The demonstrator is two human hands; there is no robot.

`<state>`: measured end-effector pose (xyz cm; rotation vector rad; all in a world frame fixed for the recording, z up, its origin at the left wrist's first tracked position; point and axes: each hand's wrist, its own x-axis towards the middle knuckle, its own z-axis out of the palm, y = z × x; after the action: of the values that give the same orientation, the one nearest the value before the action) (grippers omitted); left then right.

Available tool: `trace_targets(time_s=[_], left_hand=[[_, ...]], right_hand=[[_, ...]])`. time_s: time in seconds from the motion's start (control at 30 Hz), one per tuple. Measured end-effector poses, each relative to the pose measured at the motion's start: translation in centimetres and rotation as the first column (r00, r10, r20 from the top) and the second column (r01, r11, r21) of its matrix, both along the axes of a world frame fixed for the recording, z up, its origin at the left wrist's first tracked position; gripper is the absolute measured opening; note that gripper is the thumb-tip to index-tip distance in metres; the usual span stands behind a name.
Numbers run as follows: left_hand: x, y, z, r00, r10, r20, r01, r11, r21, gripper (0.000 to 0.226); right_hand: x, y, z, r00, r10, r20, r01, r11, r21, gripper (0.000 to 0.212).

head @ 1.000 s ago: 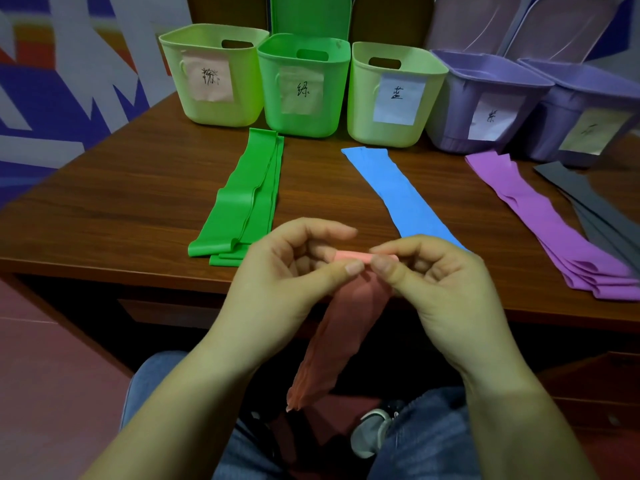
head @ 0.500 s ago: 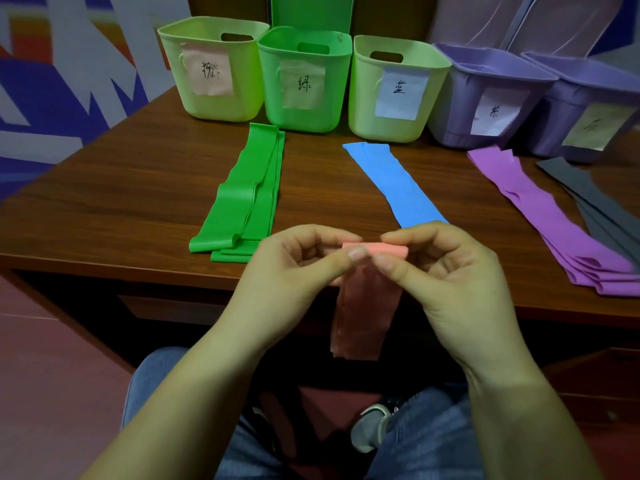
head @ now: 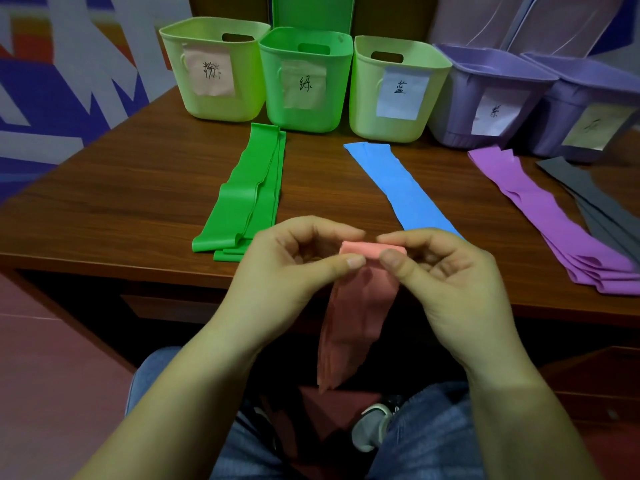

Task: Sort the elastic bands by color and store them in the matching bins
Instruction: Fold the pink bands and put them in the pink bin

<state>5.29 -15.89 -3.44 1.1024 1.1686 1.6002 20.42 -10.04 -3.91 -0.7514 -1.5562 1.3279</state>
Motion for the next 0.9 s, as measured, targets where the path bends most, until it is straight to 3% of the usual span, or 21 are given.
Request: trace_targets(time_s=[0.2, 0.43, 0.57, 0.9], left_hand=[[-0.19, -0.03, -0.27, 0.998, -0.067, -0.017, 0.067, 0.998, 0.005, 0.025], [-0.20, 0.09, -0.14, 0.991, -0.008, -0.131, 0.004, 0.999, -0.036, 0.019], [-0.15, 0.03, -0.03, 0.996, -0.001, -0.087, 0.000, 1.000, -0.002, 0.019], [-0.34, -0.29, -0.78, 0.988, -0.027, -0.154, 0.037, 0.997, 0.064, 0.015]], right_hand=[[-0.01, -0.38, 0.21, 0.999, -0.013, -0.035, 0.015, 0.999, 0.047, 0.017], [-0.03, -0.33, -0.24, 0.999, 0.000, -0.041, 0.004, 0.996, 0.093, 0.015], [-0.16, -0.23, -0.25, 1.000, 0.008, 0.016, -0.009, 0.997, 0.081, 0.023], [-0.35, -0.30, -0.37, 0.998, -0.036, 0.056, 0.025, 0.983, 0.180, 0.009]])
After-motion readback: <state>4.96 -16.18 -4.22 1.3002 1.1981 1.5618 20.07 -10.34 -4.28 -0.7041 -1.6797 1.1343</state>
